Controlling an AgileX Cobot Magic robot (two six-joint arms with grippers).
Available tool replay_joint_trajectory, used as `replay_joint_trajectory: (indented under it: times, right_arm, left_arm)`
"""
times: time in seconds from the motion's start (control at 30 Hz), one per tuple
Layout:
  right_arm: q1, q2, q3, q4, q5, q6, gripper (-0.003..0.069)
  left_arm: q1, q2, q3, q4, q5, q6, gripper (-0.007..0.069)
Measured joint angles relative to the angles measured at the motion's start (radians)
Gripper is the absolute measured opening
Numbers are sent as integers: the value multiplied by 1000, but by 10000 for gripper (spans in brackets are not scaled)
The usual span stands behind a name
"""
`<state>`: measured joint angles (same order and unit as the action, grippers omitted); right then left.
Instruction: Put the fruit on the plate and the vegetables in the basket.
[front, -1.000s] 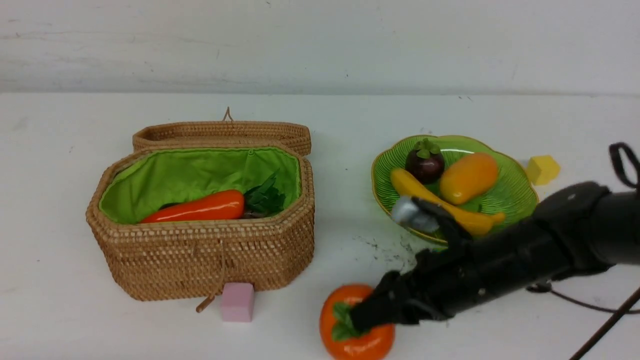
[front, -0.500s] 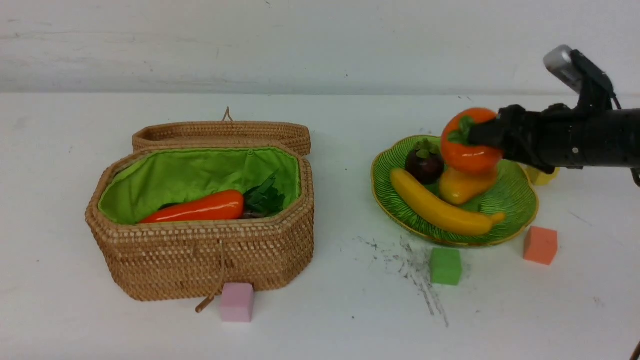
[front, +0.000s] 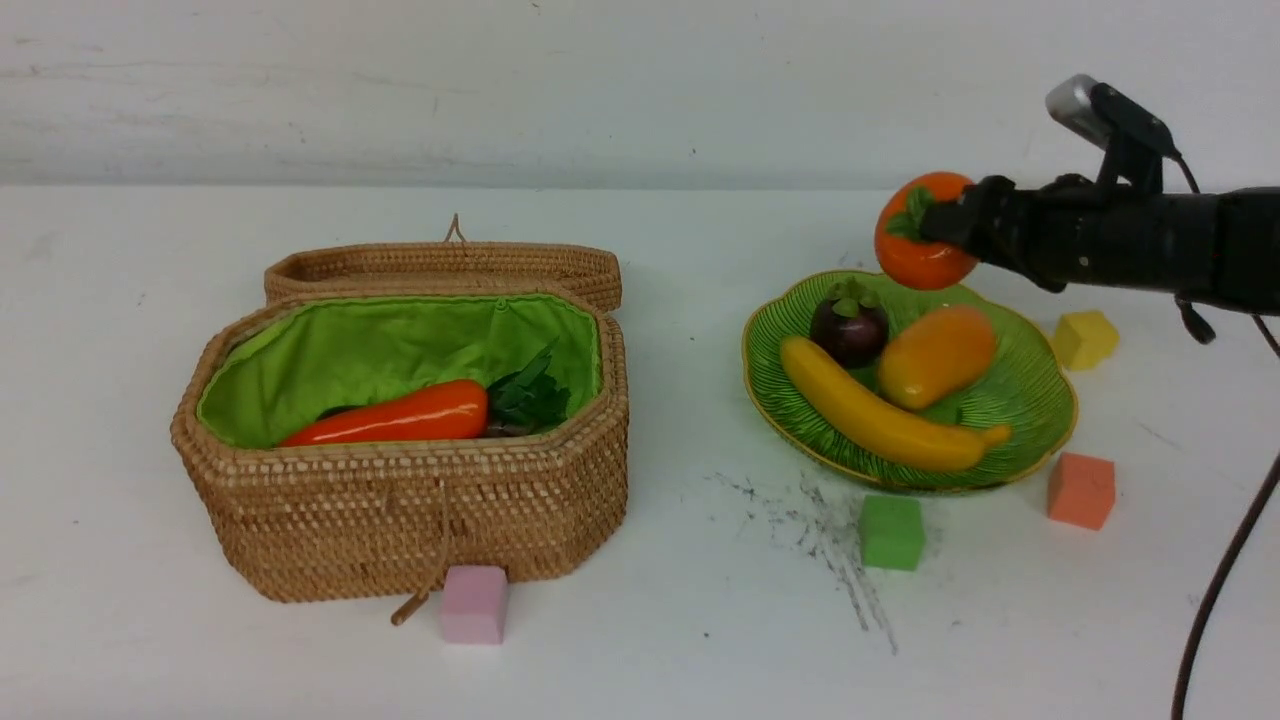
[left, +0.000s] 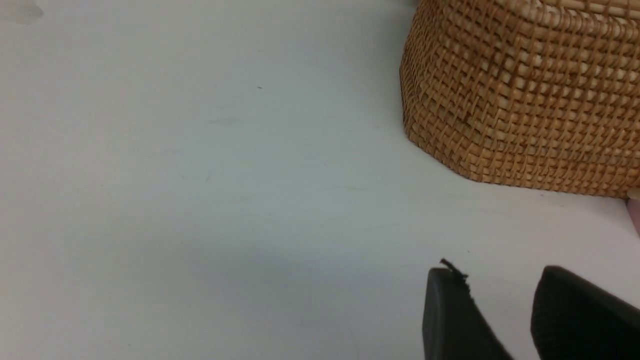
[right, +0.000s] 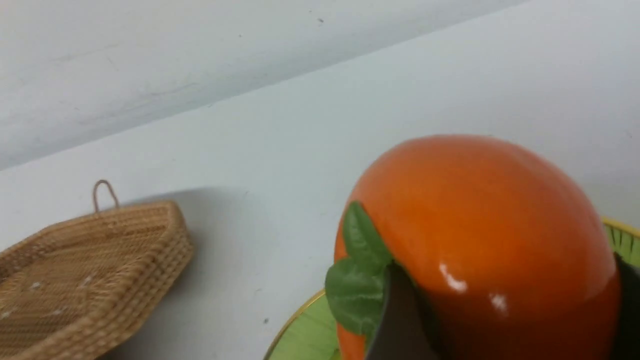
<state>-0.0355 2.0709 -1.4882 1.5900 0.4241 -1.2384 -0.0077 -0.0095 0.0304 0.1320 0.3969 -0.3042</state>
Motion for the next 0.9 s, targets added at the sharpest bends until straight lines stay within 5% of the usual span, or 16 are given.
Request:
replay_joint_trajectory:
  times: [0.37,0.53,0.77,0.9]
  right_arm:
    - [0,89,-33,-28,-43,-30,492]
    - [0,63,-33,-94,-6,-31,650]
    - [-15,-58,-33,-378,76,35,657]
    - [-65,-227,-33,-668,263,219,568]
  left_arm:
    - [0,0,0,0,0,0,238]
    - [0,0,0,0,0,0,238]
    - [0,0,0,0,0,0,238]
    - [0,0,0,0,0,0,238]
